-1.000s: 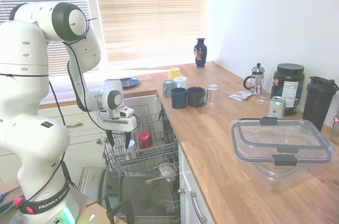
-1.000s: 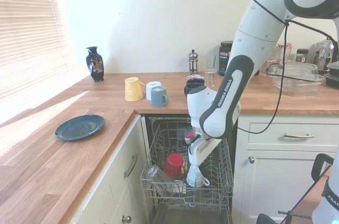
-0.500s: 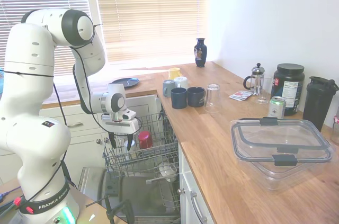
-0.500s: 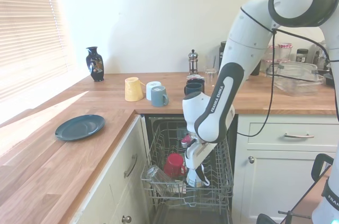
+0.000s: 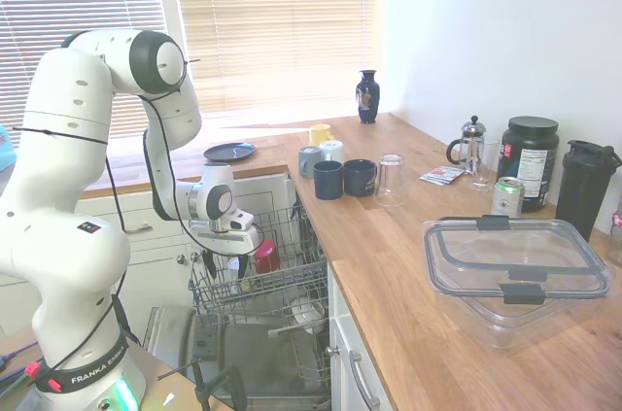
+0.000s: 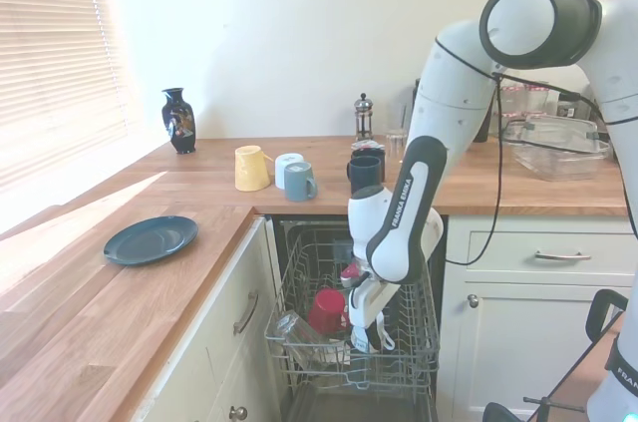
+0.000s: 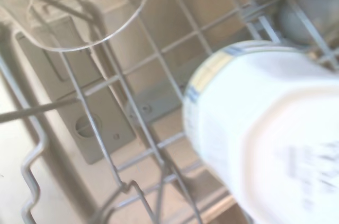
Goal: Unload a mug from dishwasher
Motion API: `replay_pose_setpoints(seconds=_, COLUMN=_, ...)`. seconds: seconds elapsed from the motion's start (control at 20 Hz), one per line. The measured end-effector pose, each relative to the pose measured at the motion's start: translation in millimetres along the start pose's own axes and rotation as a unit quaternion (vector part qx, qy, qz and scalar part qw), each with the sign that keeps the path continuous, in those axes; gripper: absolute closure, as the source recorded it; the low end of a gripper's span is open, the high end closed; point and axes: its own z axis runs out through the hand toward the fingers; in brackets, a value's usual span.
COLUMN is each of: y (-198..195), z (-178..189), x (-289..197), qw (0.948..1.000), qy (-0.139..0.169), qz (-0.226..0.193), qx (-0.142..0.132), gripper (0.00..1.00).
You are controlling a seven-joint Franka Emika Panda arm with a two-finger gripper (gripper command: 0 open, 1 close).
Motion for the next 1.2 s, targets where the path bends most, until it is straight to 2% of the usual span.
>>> replay_pose_setpoints(seconds=0.8, y=-1, z=33, x=6, qw=0.9999, qy=-0.001, qz=-0.004, qx=0.01, gripper=0.0)
replay_pose_setpoints(seconds=0.85, y=-3, z=34, x=7, qw=0.9999, qy=0.0, qz=-0.005, qx=0.01, gripper=1.0)
replay_pose_setpoints(seconds=1.2, y=0, z=38, x=10, qw=0.9999, qy=0.009, qz=-0.006, qx=0.007, gripper=1.0)
